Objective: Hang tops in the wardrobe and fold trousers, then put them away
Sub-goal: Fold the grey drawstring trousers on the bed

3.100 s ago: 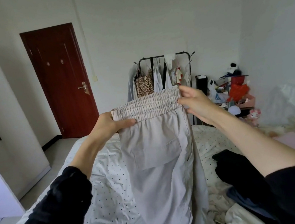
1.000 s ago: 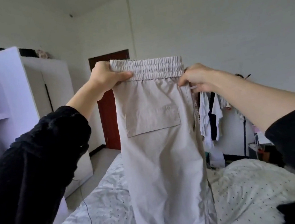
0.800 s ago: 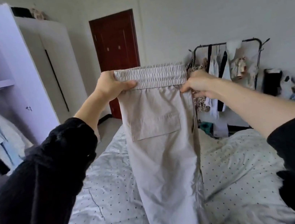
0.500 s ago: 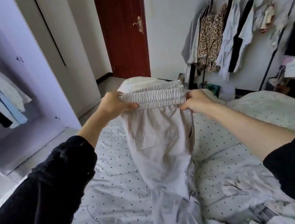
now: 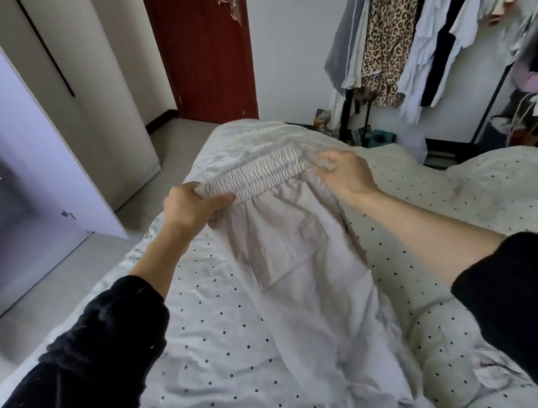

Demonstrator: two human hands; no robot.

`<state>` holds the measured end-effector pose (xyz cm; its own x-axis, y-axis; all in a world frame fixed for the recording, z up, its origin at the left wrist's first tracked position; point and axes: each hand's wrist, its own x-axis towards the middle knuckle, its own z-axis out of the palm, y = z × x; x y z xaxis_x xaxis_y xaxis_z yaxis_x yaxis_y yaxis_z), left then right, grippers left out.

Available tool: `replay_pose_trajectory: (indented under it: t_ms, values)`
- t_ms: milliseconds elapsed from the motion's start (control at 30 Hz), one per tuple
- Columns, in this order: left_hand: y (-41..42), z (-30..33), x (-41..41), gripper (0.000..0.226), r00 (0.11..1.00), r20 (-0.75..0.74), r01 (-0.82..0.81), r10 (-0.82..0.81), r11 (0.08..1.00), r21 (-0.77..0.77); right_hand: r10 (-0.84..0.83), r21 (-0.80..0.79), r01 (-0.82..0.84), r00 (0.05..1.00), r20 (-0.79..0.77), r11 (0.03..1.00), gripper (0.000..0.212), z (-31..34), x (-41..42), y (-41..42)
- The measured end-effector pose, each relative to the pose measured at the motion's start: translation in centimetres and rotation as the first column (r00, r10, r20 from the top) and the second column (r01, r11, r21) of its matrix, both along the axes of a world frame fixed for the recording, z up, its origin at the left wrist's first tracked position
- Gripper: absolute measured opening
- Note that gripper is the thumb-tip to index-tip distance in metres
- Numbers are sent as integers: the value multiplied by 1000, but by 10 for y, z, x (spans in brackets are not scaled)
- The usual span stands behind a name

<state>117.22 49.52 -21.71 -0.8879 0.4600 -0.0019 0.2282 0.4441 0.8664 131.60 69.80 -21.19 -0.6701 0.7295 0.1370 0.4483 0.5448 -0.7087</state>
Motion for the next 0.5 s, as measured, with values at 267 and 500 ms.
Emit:
replay_pose_trajectory:
  t_ms: [267,500]
  values:
    - [-57,-131,-92,26,913,73,-366,402,884,-291,255,21,-275,918,304,961,54,-167,-26,-74]
    - [-78,-185,-113,22,880,174,-407,443,890,-206,240,74,-303,862,446,950,55,-248,-44,-117]
